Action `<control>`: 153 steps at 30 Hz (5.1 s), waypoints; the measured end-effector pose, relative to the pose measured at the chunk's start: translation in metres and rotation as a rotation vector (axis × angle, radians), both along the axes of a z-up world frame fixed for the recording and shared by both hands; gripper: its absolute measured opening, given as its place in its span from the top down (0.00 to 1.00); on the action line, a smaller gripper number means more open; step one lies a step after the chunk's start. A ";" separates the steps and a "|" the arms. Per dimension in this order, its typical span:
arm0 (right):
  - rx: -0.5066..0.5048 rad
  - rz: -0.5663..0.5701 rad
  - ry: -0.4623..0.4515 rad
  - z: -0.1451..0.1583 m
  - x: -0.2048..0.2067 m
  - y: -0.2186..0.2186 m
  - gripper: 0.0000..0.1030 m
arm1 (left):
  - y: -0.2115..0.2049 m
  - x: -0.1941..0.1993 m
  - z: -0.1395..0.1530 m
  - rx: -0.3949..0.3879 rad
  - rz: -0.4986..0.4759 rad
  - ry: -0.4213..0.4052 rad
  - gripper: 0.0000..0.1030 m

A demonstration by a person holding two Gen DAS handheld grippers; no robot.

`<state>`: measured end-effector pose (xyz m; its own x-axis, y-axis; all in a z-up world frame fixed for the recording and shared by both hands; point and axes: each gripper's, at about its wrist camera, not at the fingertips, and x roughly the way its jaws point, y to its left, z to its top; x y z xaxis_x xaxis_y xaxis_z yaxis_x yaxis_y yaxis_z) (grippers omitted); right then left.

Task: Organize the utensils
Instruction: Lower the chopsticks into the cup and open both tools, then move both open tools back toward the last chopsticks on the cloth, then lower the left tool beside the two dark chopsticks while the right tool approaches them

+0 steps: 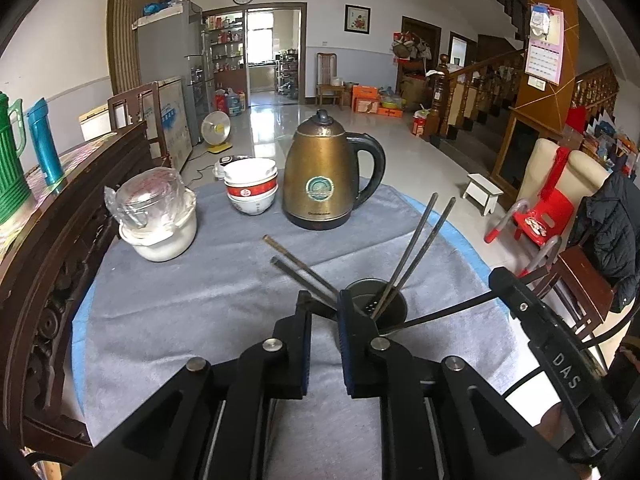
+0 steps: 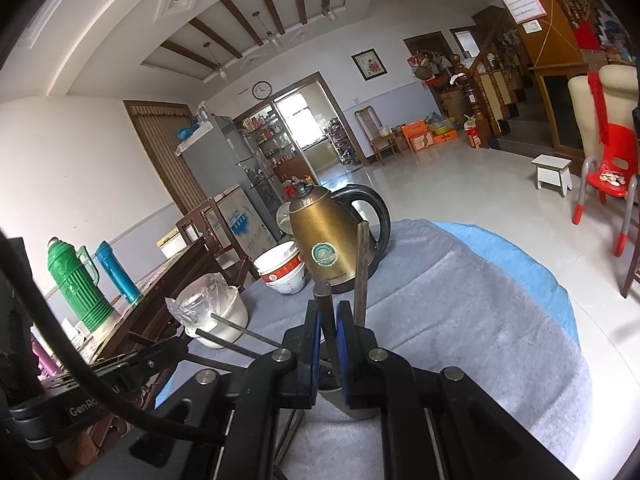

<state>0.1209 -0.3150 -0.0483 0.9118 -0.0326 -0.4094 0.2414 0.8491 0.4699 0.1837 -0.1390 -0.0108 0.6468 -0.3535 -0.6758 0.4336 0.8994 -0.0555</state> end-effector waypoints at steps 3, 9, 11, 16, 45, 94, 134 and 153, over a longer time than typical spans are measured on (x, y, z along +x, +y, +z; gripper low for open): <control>0.008 0.012 -0.001 0.002 -0.001 0.004 0.90 | 0.007 -0.001 0.000 0.008 0.017 -0.007 0.85; 0.047 0.036 0.007 0.004 -0.003 0.008 0.88 | 0.021 -0.004 0.002 0.011 0.049 -0.021 0.67; 0.058 0.039 0.004 0.004 -0.004 0.008 0.88 | 0.024 -0.004 0.002 0.018 0.057 -0.029 0.62; 0.085 0.049 -0.018 0.005 -0.010 0.007 0.86 | 0.033 -0.004 -0.002 0.029 0.081 -0.033 0.57; 0.174 0.001 0.023 -0.055 -0.033 -0.032 0.75 | 0.080 0.003 -0.066 0.195 0.210 -0.029 0.43; 0.112 0.195 0.262 -0.188 -0.002 0.049 0.43 | 0.104 -0.001 -0.210 0.208 0.139 0.282 0.42; 0.236 0.158 0.223 -0.199 -0.003 0.024 0.43 | 0.038 -0.012 -0.206 0.117 -0.078 0.355 0.41; 0.237 0.156 0.224 -0.199 -0.003 0.023 0.43 | 0.045 -0.003 -0.198 0.126 -0.063 0.355 0.38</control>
